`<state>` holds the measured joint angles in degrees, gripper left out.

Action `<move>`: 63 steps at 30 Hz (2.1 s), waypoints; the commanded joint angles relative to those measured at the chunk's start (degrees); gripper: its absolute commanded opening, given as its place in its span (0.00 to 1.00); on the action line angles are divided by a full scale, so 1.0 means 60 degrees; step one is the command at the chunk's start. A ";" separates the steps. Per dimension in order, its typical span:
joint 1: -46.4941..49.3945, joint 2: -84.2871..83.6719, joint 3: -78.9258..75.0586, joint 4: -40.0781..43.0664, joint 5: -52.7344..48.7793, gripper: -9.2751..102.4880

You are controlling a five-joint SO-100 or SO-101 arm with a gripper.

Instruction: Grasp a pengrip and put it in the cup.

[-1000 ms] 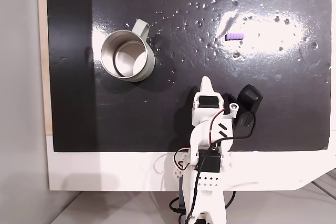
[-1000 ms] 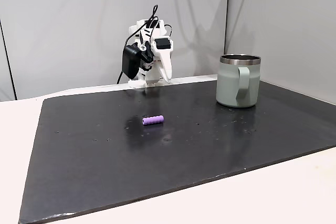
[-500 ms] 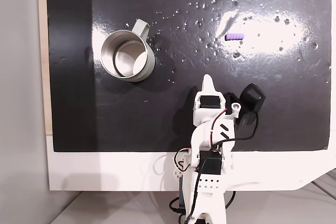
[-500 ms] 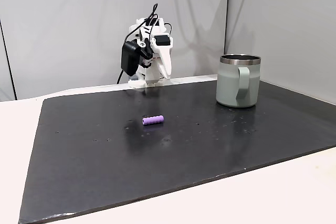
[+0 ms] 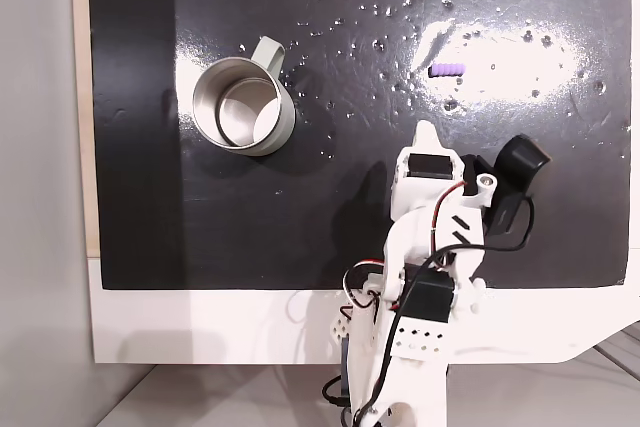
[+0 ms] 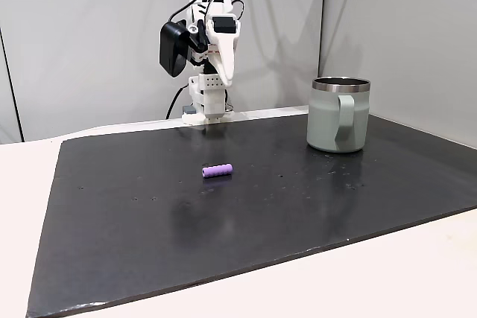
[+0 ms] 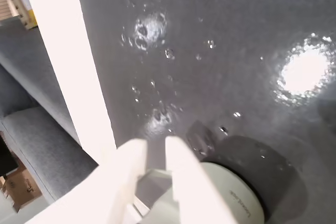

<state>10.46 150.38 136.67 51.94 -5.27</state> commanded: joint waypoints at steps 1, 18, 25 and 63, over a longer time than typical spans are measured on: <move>0.0073 -0.1655 -0.1758 0.0278 -0.0146 0.08; 0.0645 -0.8159 -0.6621 0.1714 -0.0688 0.12; 0.0996 -0.9858 -0.8042 0.2021 -0.0703 0.22; 0.1040 -1.3140 -1.0195 0.2563 -0.0542 0.08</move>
<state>16.52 66.88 77.43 65.57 -9.23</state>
